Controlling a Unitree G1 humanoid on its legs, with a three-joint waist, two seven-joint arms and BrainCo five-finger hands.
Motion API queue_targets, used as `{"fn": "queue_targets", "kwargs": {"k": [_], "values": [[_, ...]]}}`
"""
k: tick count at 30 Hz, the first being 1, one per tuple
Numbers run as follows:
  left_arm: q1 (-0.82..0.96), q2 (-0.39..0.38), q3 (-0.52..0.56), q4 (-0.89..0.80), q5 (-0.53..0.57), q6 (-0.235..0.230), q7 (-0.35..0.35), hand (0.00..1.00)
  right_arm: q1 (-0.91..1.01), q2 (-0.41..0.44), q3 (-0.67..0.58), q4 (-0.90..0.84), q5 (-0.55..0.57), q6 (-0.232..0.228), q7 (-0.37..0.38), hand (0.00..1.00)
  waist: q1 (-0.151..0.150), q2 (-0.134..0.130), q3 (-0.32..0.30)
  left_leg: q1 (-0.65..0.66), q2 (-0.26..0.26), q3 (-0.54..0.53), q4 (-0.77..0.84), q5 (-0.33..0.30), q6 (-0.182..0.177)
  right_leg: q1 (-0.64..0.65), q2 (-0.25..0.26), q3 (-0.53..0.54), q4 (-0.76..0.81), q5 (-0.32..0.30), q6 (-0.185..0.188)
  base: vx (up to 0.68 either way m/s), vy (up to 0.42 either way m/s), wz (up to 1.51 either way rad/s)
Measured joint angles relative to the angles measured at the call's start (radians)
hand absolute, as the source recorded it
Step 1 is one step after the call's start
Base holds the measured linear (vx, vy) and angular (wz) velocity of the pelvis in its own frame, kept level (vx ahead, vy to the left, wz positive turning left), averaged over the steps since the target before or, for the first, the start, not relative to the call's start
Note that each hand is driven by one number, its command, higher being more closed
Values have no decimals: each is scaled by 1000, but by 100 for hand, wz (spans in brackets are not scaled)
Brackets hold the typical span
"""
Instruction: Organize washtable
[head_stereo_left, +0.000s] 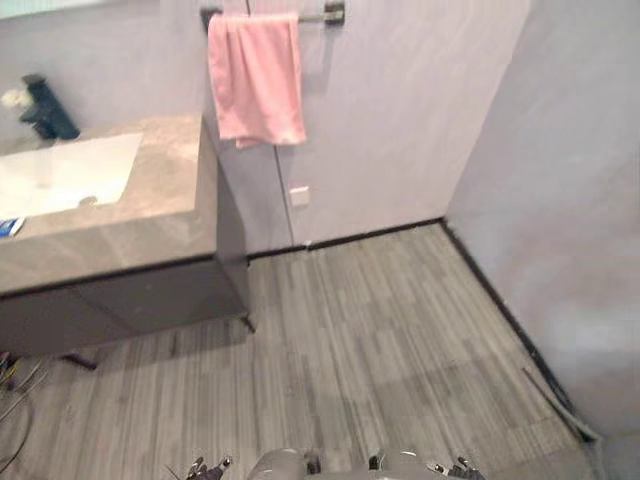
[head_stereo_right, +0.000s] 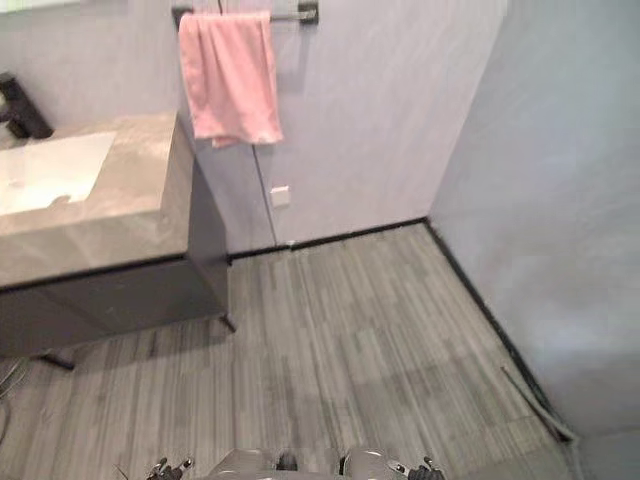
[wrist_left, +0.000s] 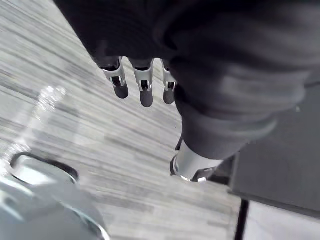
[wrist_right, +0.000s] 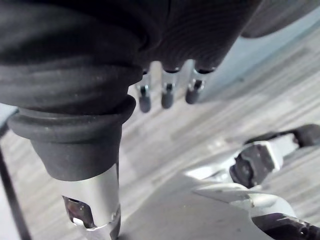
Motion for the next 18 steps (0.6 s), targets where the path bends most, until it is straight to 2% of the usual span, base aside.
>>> {"fn": "queue_targets", "kwargs": {"k": [1, 3, 4, 5, 6, 7, 8, 9, 10, 11, 12, 13, 15, 16, 17, 18], "values": [[-23, -12, -2, -19, 1, -1, -1, 0, -1, 0, 16, -23, 0, -4, -3, 0, -2, 2, 0, 49, 18, -9, -27, -22, -15, -42, -2, -46, -39, -5, -6, 390, 5, -10], [-51, -26, -13, -35, 1, -1, -1, 0, 2, 8, 41, -46, 20, -14, -5, 0, -27, 2, 0, 98, 43, -30, -51, -54, -34, -92, -3, -100, -202, -7, -2, 436, -44, 14], [-78, -33, -33, -34, 1, -3, 0, 0, 2, 6, 52, -63, 30, -14, -10, 0, -37, 3, 1, 129, 52, -41, -66, -72, -45, -114, -1, -103, -381, -2, -1, 531, -111, 35], [-91, -48, -34, -34, 1, -4, 1, 0, -3, -3, 64, -68, 36, -12, -23, 0, -50, 8, 1, 158, 60, -45, -84, -87, -60, -116, 1, -90, -597, 29, -6, 562, -127, 32], [-93, -47, -33, -33, 1, -4, 4, 0, -4, -7, 75, -70, 38, -12, -26, 0, -53, 9, 1, 172, 61, -47, -98, -93, -70, -109, 2, -78, -701, 62, -11, 570, -168, 33], [-91, -60, -28, -34, 0, -5, 7, 0, -4, -12, 109, -71, 50, -12, -34, 0, -55, 15, -1, 228, 69, -59, -133, -105, -91, -95, 14, -63, -806, 162, -24, 657, -204, 41], [-83, -66, -31, -33, -2, -6, 17, 0, -5, -32, 147, -79, 61, -11, -43, 0, -56, 28, 0, 267, 92, -89, -124, -105, -102, -83, 25, -66, -744, 211, -49, 678, -221, 42], [-83, -70, -31, -35, -4, -8, 23, 0, -5, -48, 176, -100, 63, -11, -44, 0, -50, 32, -4, 257, 112, -103, -82, -104, -103, -83, 33, -83, -706, 183, -57, 690, -252, 42], [-84, -78, -29, -46, -20, -17, 29, 0, -12, -61, 221, -164, 65, -14, -47, 0, -50, 50, 1, 194, 145, -138, 75, -86, -121, -73, 47, -104, -667, 122, -78, 635, -287, 26], [-86, -83, -28, -56, -34, -19, 32, 0, -14, -60, 241, -200, 65, -18, -51, 0, -52, 60, 6, 144, 156, -150, 186, -63, -124, -63, 55, -119, -657, 99, -93, 613, -298, 30], [-92, -86, -30, -70, -50, -20, 42, 0, -31, -50, 285, -256, 65, -28, -56, 0, -49, 75, 20, 34, 190, -182, 427, 44, -103, -23, 69, -143, -658, 60, -123, 688, -343, 21], [-88, -85, -33, -96, -70, -20, 45, 0, -50, -39, 336, -289, 65, -38, -65, 0, -39, 80, 33, -52, 244, -181, 618, 87, -103, 42, 94, -157, -683, 42, -144, 546, -259, 17], [-85, -82, -63, -148, -81, -24, 49, 0, -65, -18, 371, -333, 65, -41, -72, 0, -19, 78, 46, -110, 288, -136, 739, 86, -102, 158, 103, -168, -734, 30, -162, 494, -230, 18], [-75, -74, -120, -189, -83, -29, 49, 0, -64, -5, 385, -375, 65, -46, -77, 0, -4, 48, 52, -163, 280, -110, 742, 86, -102, 233, 85, -191, -792, 28, -166, 473, -239, 41], [-74, -68, -187, -227, -90, -40, 47, 0, -67, -5, 387, -409, 65, -56, -81, 0, 4, 30, 43, -216, 259, -69, 690, 86, -102, 281, 60, -209, -851, 13, -162, 370, -194, 44], [-71, -68, -207, -247, -90, -45, 47, 0, -70, -12, 386, -425, 65, -61, -86, 0, 5, 24, 40, -245, 247, -52, 653, 86, -102, 300, 47, -224, -875, -2, -153, 358, -103, 59]]}}
